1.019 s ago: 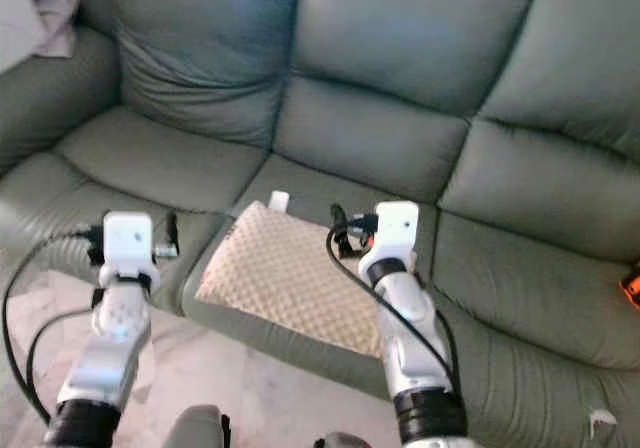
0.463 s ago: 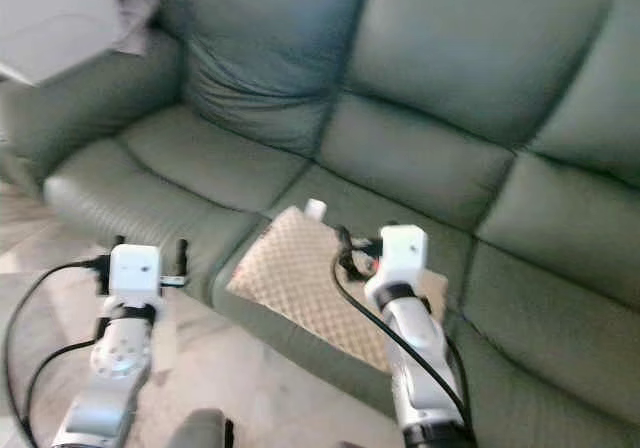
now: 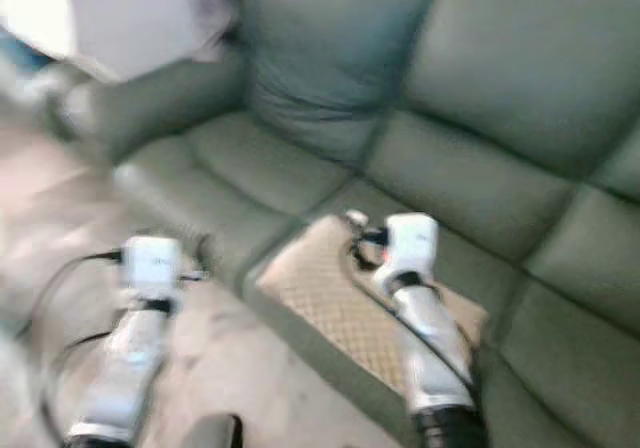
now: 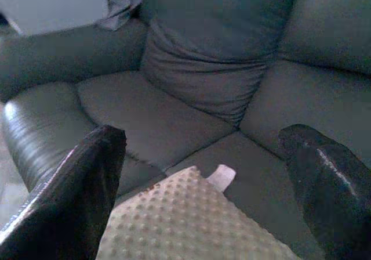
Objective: Move the pillow to the sofa
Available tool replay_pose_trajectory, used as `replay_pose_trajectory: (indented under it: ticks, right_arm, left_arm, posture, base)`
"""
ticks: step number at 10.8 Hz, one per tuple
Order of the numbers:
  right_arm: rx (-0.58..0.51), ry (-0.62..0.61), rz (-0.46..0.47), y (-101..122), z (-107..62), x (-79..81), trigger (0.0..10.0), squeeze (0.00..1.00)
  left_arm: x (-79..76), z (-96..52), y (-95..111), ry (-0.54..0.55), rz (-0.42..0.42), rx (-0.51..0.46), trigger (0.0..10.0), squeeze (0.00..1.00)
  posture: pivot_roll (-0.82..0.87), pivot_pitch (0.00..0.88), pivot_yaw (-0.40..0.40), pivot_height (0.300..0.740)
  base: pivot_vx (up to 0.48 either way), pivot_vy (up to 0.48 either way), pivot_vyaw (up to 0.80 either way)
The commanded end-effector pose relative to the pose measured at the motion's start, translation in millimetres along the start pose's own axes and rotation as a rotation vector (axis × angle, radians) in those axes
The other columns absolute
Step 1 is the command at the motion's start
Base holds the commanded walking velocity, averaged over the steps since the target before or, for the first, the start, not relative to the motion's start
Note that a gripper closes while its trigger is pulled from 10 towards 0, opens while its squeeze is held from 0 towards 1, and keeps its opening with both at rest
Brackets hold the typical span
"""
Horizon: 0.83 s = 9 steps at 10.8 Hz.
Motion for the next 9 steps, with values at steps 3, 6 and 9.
replay_pose_trajectory:
  ticks: [3,6,9]
  right_arm:
    - [-0.01,0.026,0.023,1.3,3.4,11.2,10.0,0.0]
    - [-0.003,0.023,0.029,-2.5,-0.2,12.7,10.0,0.0]
    - [-0.014,0.011,0.056,-0.1,0.2,10.7,10.0,0.0]
  left_arm:
    - [5.7,1.7,1.2,0.01,0.005,-0.001,10.0,0.0]
    - [6.1,0.5,0.0,0.009,-0.009,0.007,10.0,0.0]
    - [3.1,3.8,-0.6,0.002,-0.035,0.026,10.0,0.0]
  posture:
    - [0.05,0.0,-0.073,0.74]
    - [0.04,0.0,-0.067,0.74]
    - [0.04,0.0,-0.064,0.74]
  base:
    - [0.0,0.0,0.68]
    - [0.0,0.0,0.68]
    - [0.0,0.16,0.44]
Point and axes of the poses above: a point about 5 cm out from each wrist's last joint towards the gripper, its own z axis pointing out of the wrist towards the gripper, its own y axis along the axis of the wrist's last joint, x = y × z, the point moved 5 cm from there along z, pointing out of the wrist towards the gripper, and after that the axes turned 5 degrees about z, right-handed, at the moved point
